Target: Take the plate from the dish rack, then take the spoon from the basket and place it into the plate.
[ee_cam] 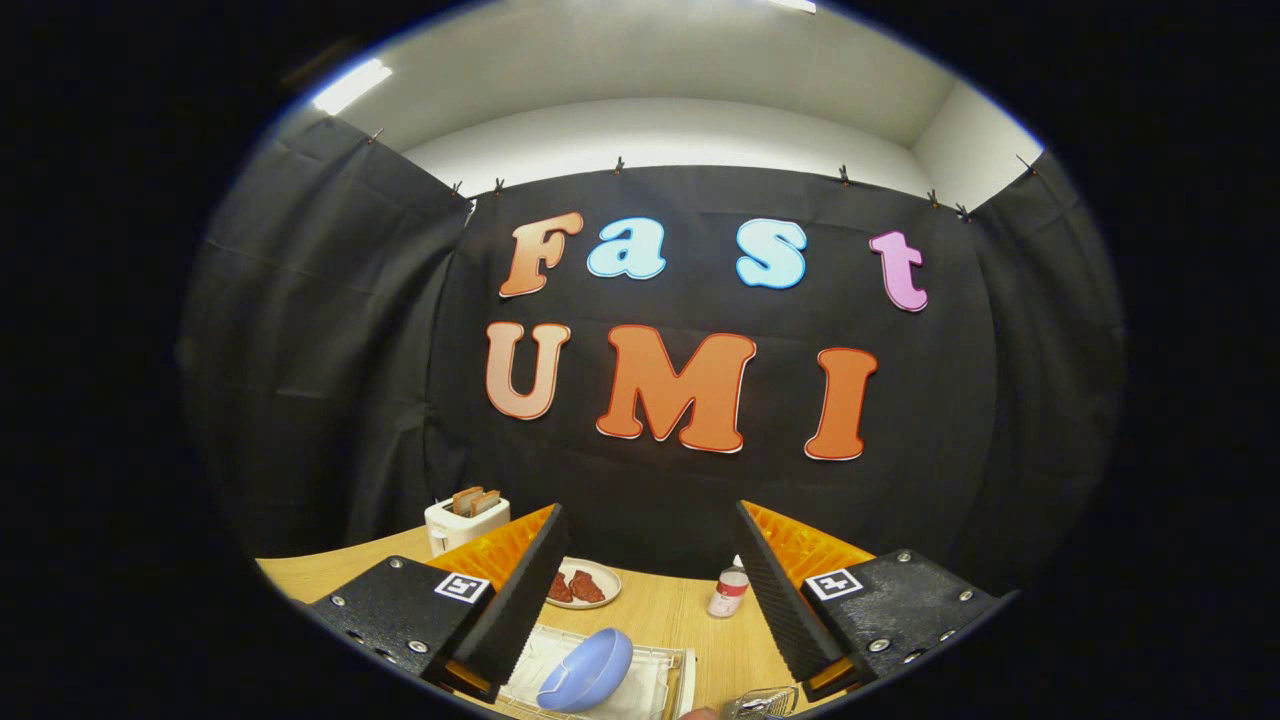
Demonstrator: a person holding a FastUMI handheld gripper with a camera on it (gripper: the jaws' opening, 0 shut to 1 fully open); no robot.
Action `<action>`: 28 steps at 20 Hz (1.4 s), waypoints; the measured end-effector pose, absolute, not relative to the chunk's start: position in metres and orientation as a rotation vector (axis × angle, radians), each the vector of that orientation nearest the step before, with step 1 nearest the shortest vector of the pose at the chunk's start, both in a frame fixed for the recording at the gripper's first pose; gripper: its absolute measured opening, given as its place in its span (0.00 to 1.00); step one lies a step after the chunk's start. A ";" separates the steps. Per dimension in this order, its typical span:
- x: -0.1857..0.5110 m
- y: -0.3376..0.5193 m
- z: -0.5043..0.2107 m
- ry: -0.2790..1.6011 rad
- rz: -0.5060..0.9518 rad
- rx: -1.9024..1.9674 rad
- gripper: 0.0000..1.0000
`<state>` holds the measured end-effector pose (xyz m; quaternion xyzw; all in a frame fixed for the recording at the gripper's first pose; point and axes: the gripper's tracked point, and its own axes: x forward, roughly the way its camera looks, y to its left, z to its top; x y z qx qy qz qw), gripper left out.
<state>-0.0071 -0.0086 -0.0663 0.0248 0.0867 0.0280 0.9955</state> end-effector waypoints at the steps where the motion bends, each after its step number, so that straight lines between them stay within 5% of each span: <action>1: -0.006 -0.002 -0.074 0.198 0.089 0.055 0.97; 24: -0.005 0.038 -0.294 1.083 0.187 0.196 0.84; 28: -0.012 0.050 -0.318 1.226 0.174 0.187 0.75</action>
